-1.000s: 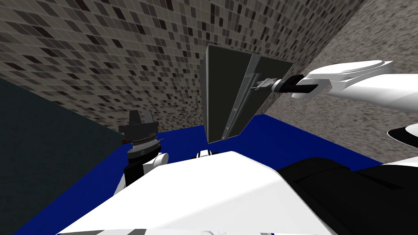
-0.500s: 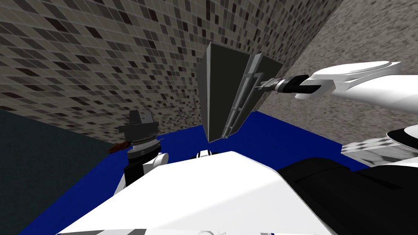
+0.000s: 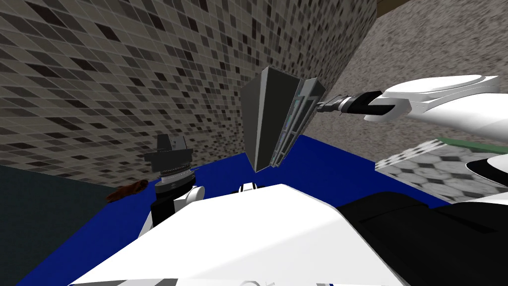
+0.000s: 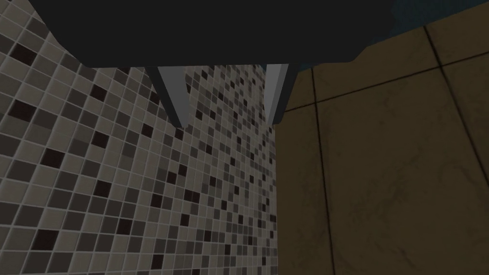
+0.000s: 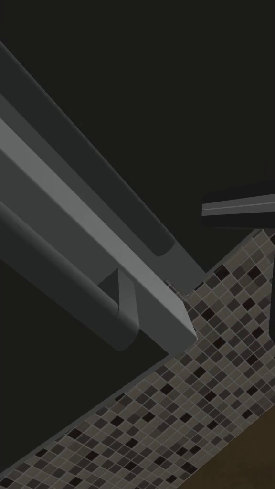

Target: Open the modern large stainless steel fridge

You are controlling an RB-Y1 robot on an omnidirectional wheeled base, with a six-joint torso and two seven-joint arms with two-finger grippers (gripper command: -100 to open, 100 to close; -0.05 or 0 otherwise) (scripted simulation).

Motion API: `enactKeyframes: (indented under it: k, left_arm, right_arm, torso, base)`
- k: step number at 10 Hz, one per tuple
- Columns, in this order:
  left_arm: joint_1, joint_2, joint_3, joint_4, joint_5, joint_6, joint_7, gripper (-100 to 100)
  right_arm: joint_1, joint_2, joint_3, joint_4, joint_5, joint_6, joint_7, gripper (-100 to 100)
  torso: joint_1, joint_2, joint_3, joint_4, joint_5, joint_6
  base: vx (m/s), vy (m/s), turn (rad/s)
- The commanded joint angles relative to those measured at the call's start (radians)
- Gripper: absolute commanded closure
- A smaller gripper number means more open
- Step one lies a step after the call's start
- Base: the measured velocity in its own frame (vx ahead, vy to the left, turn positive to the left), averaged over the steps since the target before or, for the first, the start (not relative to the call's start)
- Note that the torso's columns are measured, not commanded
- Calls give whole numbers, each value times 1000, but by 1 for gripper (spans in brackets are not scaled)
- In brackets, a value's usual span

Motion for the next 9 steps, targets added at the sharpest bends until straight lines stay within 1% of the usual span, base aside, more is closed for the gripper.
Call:
enactKeyframes:
  k: [1, 2, 3, 5, 9]
  left_arm:
    - [0, 0, 0, 0, 0, 0, 0, 0]
    - [0, 0, 0, 0, 0, 0, 0, 0]
    - [0, 0, 0, 0, 0, 0, 0, 0]
    - [0, 0, 0, 0, 0, 0, 0, 0]
    - [0, 0, 0, 0, 0, 0, 0, 0]
  right_arm:
    - [21, -13, 6, 15, -60, 2, 37, 100]
    - [19, -12, 6, 16, -52, -1, 32, 100]
    - [27, -45, 16, 37, -60, 1, 8, -100]
    - [36, -78, 27, 58, -66, 3, -19, -100]
    - [53, -149, 50, 103, -79, 6, -78, -100]
  torso:
    - [-2, 0, 0, 0, 0, 0]
    - [-4, -1, 0, 0, -1, -1]
    - [0, 1, 0, 0, 0, 0]
    - [9, -3, -2, -1, 4, 0]
    - [4, 6, 4, 2, 2, 0]
  base:
    - [-5, 29, -9]
    - [0, 0, 0]
    - [85, 42, -76]
    - [179, 72, -79]
    - [147, 63, -59]
